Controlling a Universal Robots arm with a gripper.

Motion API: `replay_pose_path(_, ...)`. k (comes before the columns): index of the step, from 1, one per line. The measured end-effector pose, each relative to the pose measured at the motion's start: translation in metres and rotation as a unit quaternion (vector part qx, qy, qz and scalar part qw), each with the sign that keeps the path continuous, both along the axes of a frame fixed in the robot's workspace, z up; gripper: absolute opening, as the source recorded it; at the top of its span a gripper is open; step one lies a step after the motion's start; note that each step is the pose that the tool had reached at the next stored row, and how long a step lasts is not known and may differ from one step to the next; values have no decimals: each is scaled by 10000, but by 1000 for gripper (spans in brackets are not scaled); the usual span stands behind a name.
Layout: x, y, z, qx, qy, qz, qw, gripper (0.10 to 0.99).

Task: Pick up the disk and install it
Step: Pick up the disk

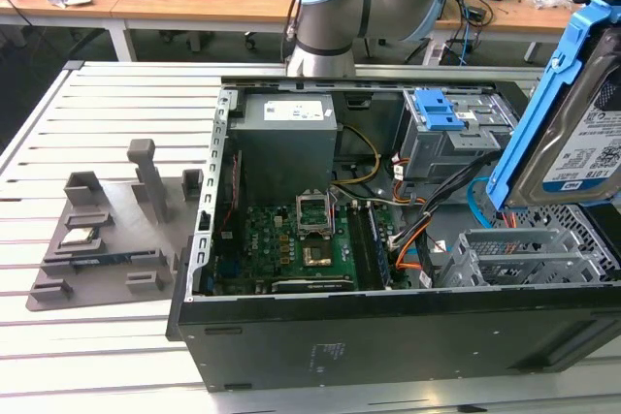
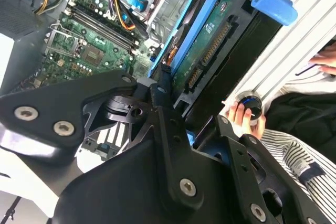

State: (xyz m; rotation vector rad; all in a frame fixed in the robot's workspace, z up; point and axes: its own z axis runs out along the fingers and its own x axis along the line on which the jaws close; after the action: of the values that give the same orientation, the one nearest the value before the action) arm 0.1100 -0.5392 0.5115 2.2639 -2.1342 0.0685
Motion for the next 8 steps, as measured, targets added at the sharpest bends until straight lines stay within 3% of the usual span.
replay_pose_path(8,51,93,-128,-21,0,0,10000,365)
